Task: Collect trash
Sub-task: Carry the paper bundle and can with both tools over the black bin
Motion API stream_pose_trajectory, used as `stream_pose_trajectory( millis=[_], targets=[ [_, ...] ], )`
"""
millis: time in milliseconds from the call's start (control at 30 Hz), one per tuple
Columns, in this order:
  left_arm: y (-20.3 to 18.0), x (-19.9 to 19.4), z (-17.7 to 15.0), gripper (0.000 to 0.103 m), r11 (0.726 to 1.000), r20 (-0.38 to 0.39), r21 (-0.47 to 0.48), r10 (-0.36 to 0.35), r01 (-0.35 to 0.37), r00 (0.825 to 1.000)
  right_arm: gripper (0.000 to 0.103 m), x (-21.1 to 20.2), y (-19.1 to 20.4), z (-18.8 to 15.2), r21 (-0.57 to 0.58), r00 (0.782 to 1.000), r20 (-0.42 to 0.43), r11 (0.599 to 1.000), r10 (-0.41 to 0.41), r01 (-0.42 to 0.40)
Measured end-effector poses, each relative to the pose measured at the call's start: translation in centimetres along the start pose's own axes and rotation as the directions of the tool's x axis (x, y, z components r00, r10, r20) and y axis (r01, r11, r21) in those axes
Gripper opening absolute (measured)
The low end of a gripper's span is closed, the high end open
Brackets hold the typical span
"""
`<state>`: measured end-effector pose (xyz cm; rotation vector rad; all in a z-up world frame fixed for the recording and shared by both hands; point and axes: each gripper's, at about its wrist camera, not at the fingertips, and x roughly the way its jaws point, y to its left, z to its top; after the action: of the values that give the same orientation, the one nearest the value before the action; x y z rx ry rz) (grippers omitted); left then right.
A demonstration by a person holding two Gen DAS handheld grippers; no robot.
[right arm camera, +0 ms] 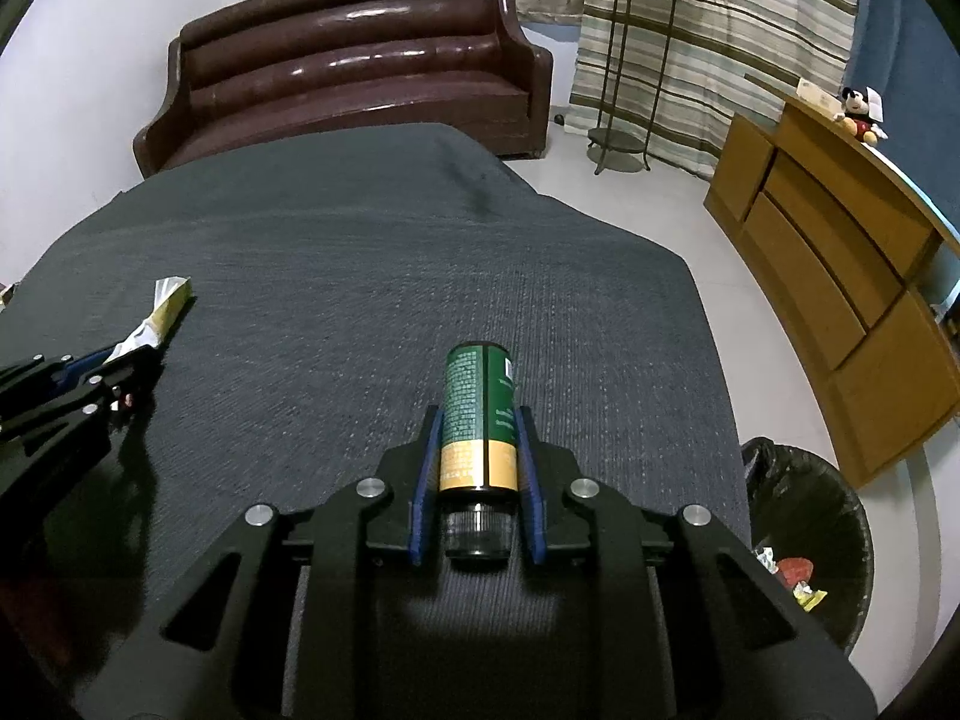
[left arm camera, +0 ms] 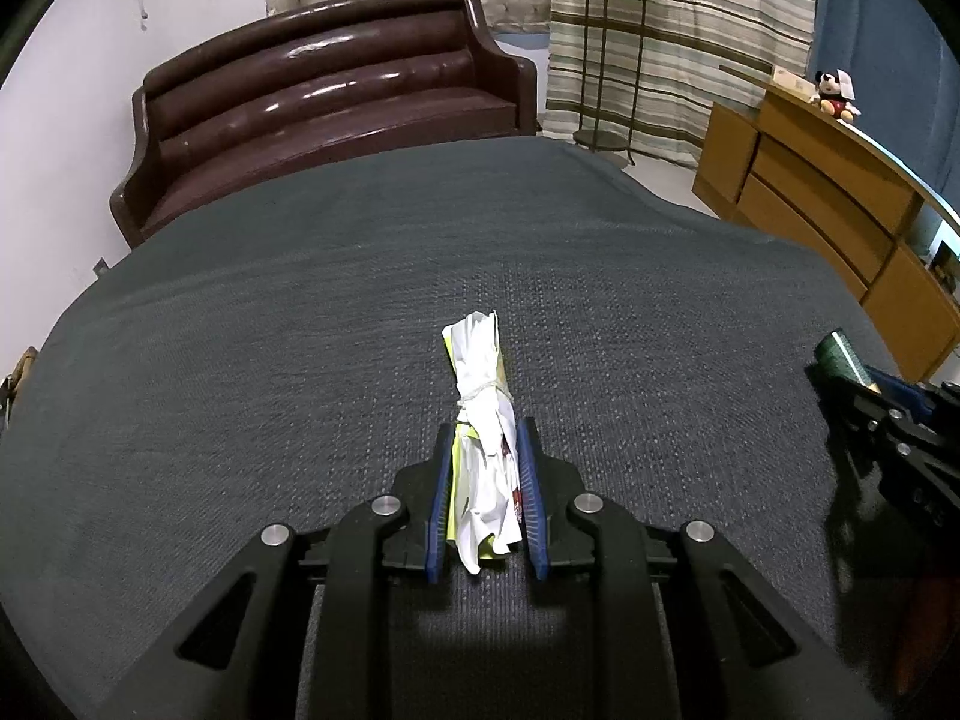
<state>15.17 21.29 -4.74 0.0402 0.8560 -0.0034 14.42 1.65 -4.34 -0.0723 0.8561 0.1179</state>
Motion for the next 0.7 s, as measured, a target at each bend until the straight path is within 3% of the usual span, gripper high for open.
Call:
stream_pose_trajectory(
  millis=[367,700],
  targets=[
    [-1.4,-2.2,-1.1,0.022,1.0,0.02,0.008,-0.028,0.028,0.999,0.023,-3.8,-1.1,-2.1,0.045,0.999,0.044,0.999,0.008,-0.01],
    [-7.5,-4.9,-1.3,0.022,0.987,0.076,0.093,-0.135,0.128,0.988,0.023,-7.8,-6.5,-5.0,0.131,0.993,0.09,0.989,-0.075,0.063]
  ],
)
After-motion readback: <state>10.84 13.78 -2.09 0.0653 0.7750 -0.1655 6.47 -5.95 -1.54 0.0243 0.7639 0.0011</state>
